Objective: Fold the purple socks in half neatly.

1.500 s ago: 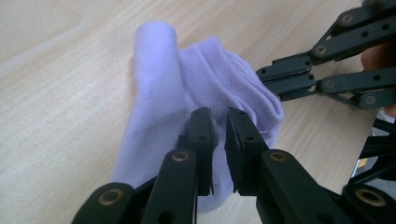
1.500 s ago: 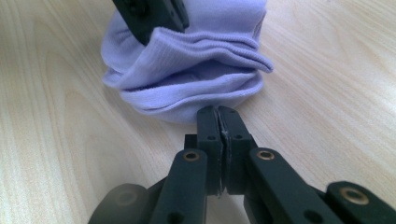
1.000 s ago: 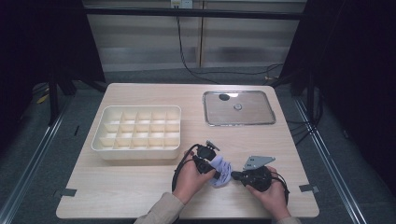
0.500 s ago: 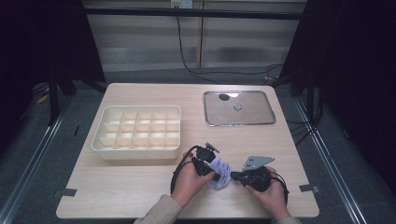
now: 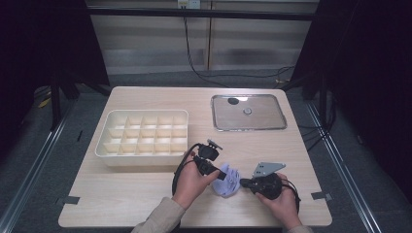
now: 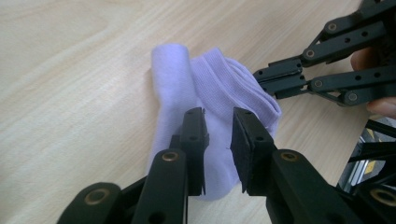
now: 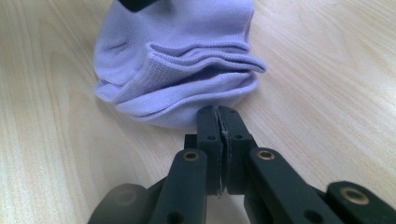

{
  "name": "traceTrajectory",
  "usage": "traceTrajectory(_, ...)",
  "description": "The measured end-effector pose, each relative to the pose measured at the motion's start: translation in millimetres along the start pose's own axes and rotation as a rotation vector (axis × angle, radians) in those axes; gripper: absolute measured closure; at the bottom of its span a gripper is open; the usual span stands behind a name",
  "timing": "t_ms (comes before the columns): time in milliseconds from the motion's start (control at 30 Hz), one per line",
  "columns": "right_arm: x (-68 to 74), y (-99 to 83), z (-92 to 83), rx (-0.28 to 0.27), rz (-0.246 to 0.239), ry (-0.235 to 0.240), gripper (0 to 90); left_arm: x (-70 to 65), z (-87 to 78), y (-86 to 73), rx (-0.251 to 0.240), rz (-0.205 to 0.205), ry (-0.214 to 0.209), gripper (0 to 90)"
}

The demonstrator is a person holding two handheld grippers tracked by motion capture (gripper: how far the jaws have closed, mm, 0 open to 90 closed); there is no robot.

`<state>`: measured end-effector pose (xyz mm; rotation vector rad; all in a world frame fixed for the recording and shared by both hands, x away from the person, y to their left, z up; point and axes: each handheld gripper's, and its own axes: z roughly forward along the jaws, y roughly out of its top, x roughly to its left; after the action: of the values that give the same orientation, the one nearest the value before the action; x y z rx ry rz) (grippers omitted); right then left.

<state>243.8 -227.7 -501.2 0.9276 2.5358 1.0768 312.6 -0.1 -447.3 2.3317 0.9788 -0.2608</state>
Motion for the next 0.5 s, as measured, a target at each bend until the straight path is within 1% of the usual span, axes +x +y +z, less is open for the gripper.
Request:
traceTrajectory(67,-0.1,-0.1,0.0,0.0,0.001,0.001,88.4,0.2,-2.7,1.6,-0.003,-0.004,0.0,73.1)
traceTrajectory(100,0.0,0.0,0.0,0.0,0.001,0.001,88.4,1.0,-5.5,2.8,-0.002,0.002,0.001,73.1)
traceTrajectory(133,0.0,0.1,0.0,0.0,0.001,-0.001,88.4,0.6,-6.8,3.5,-0.009,-0.008,0.002,73.0)
traceTrajectory(200,0.0,0.2,0.2,0.0,0.001,0.0,88.4,1.1,-12.0,6.1,-0.02,-0.013,0.008,72.4)
traceTrajectory(267,0.0,-0.4,0.1,-0.003,0.009,0.003,88.4,3.6,-16.5,7.5,-0.012,0.001,0.017,71.9)
traceTrajectory(333,0.2,-0.5,-0.4,-0.001,0.006,0.002,88.4,6.7,-19.5,8.2,-0.02,-0.002,0.017,70.9)
traceTrajectory(400,-0.1,-0.5,-0.6,0.001,0.0,0.001,88.4,9.0,-20.3,8.2,-0.024,-0.01,0.018,70.3)
traceTrajectory(500,0.2,-0.7,-0.7,0.001,0.003,0.0,88.4,11.8,-20.3,8.5,-0.022,-0.014,0.015,68.3)
